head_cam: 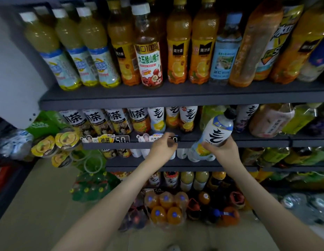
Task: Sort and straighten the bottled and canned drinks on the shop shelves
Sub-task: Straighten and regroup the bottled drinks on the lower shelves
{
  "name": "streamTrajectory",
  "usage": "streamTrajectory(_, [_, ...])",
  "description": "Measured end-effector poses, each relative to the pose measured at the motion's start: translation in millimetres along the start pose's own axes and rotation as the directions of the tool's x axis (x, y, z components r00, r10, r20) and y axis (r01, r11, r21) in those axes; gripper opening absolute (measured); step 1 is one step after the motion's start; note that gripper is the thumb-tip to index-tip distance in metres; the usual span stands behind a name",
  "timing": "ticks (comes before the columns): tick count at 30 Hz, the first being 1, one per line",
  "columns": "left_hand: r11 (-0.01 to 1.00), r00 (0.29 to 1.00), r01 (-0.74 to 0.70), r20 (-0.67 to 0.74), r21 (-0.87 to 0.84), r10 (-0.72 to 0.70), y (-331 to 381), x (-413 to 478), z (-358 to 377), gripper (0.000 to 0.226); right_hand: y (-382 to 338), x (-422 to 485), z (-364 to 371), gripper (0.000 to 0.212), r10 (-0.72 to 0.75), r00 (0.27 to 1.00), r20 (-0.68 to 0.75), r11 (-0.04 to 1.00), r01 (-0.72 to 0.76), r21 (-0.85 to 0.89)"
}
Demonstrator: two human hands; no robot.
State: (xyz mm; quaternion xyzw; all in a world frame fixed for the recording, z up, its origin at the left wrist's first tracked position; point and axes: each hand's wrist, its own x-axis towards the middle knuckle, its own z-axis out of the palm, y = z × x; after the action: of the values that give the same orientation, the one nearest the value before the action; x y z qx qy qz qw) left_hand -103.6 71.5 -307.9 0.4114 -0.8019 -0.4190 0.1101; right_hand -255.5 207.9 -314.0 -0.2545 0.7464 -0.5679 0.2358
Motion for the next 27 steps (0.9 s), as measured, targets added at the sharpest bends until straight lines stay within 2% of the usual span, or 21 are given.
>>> streamTrajectory(6, [0.994,0.997,0.012,-0.078,-0.107,-0.02,-5.1,17.2,19.3,0.036,9.6,2.5,0.6,0.058,-0.04,0.993,-0.107,0.997,0.046,0.056])
streamTrajectory(9, [0.992,0.981,-0.046,-0.193,-0.114,0.023,-4.5,32.0,39.5,0.042,21.4,9.4,-3.6,0.054,-0.089,0.98,-0.18,0.994,0.099,0.045])
streamTrajectory(13, [0.97,0.9,-0.219,-0.407,-0.108,0.158,-4.3,69.8,69.9,0.052,50.4,26.5,-5.2,0.049,-0.196,0.943,-0.269,0.979,0.206,0.006])
streamTrajectory(16, [0.962,0.836,-0.251,-0.524,-0.103,0.162,1.9,103.2,91.8,0.063,76.2,37.8,-5.3,0.045,-0.252,0.922,-0.295,0.959,0.278,0.05])
streamTrajectory(19, [0.952,0.761,-0.289,-0.627,-0.098,0.166,7.2,129.5,111.2,0.064,94.3,47.0,-5.9,0.048,-0.284,0.907,-0.312,0.943,0.323,0.08])
streamTrajectory(22, [0.95,0.711,-0.297,-0.686,-0.093,0.155,3.5,149.3,119.9,0.06,106.7,54.1,-4.4,0.052,-0.322,0.9,-0.295,0.925,0.366,0.105])
streamTrajectory(27, [0.901,0.666,-0.404,-0.726,-0.158,0.171,-18.3,140.6,125.1,0.065,117.9,57.2,1.4,0.053,-0.361,0.892,-0.272,0.899,0.411,0.154])
